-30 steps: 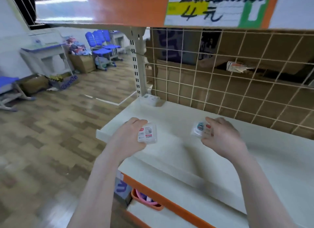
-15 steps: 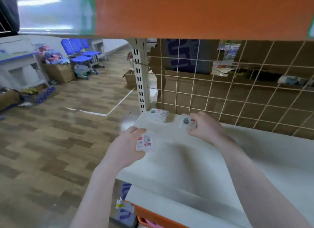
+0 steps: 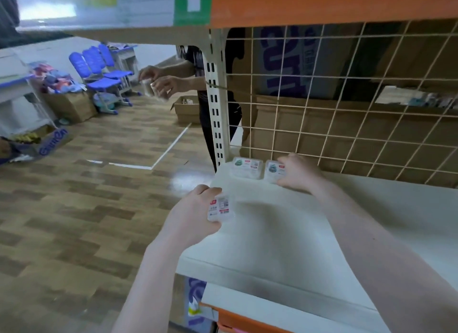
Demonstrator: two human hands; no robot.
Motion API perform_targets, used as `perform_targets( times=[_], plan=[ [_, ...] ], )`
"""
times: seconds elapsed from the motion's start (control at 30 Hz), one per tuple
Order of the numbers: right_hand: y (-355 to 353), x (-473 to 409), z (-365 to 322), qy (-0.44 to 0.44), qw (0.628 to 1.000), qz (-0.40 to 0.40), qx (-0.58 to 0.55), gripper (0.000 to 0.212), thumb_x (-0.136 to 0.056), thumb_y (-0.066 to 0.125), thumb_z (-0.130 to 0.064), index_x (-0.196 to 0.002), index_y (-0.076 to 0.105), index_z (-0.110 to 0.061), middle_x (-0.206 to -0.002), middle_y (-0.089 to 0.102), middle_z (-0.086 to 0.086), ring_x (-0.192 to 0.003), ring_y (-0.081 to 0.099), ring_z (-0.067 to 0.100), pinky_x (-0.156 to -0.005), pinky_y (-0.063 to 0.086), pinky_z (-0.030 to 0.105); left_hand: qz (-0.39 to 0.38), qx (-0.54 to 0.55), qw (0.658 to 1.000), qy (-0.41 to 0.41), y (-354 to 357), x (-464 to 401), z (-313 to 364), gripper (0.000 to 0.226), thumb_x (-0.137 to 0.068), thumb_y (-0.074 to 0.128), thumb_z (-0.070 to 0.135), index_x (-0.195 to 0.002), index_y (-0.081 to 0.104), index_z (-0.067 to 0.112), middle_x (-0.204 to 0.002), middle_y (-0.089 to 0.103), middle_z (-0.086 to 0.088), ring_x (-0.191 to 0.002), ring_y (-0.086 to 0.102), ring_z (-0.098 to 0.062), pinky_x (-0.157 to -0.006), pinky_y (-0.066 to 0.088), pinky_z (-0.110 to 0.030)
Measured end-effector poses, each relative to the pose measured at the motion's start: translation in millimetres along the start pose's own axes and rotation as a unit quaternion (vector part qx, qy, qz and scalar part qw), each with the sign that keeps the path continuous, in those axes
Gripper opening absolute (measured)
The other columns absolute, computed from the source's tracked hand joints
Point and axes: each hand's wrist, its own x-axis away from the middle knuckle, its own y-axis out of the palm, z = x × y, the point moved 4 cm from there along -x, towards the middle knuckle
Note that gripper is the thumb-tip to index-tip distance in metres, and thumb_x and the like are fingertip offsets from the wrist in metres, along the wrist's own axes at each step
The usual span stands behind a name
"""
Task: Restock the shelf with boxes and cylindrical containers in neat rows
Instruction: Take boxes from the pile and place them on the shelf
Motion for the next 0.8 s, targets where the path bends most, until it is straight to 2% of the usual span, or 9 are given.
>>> perform_targets(
  times=[0.17,0.4,0.53,0.63,0.8],
  plan=[
    [-1,-6,1,0.001,1.0,0.004,0.002,0.043,-0.071,0.065,-0.029,-0.111,0.056,-0.016,-0.111,0.053,0.008,-0.101,0.054,0.027,-0.076,0.045,0.032,-0.001,0.008,1.0,0.014,2,-4,-4,0.065,-0.078,0.065,0.023,-0.138,0.041,0.025,-0.129,0.045,0.006,-0.112,0.049,-0.016,-0.082,0.048,-0.03],
    [8,-9,-2,-0.01,0.999,-0.002,-0.031,0.047,-0.07,0.064,-0.03,-0.114,0.056,-0.017,-0.106,0.053,0.006,-0.101,0.054,0.027,-0.075,0.046,0.031,-0.002,0.011,1.0,0.019,1,-6,-5,0.064,-0.077,0.064,0.022,-0.137,0.042,0.026,-0.129,0.044,0.008,-0.111,0.05,-0.016,-0.085,0.049,-0.035],
    [9,-10,-3,-0.018,0.999,-0.004,-0.039,0.057,-0.072,0.064,-0.032,-0.126,0.052,-0.018,-0.113,0.053,0.006,-0.105,0.053,0.026,-0.079,0.043,0.031,0.001,0.022,0.999,0.027,1,-7,-6,0.064,-0.076,0.065,0.021,-0.137,0.044,0.024,-0.126,0.046,0.007,-0.11,0.05,-0.014,-0.083,0.049,-0.032],
    [9,-10,-2,-0.023,0.999,-0.002,-0.039,0.05,-0.073,0.065,-0.036,-0.119,0.055,-0.017,-0.108,0.053,0.006,-0.101,0.053,0.026,-0.077,0.045,0.032,0.002,0.022,0.999,0.03,2,-8,-6,0.065,-0.075,0.065,0.021,-0.136,0.044,0.024,-0.122,0.046,0.007,-0.106,0.05,-0.014,-0.079,0.048,-0.027],
    [9,-11,0,-0.021,0.999,0.003,-0.039,0.042,-0.073,0.064,-0.034,-0.112,0.056,-0.018,-0.105,0.053,0.004,-0.097,0.053,0.024,-0.075,0.048,0.035,-0.004,0.012,1.0,0.028,3,-9,-4,0.065,-0.075,0.065,0.022,-0.137,0.043,0.023,-0.123,0.046,0.006,-0.108,0.05,-0.015,-0.083,0.048,-0.031]
  ],
)
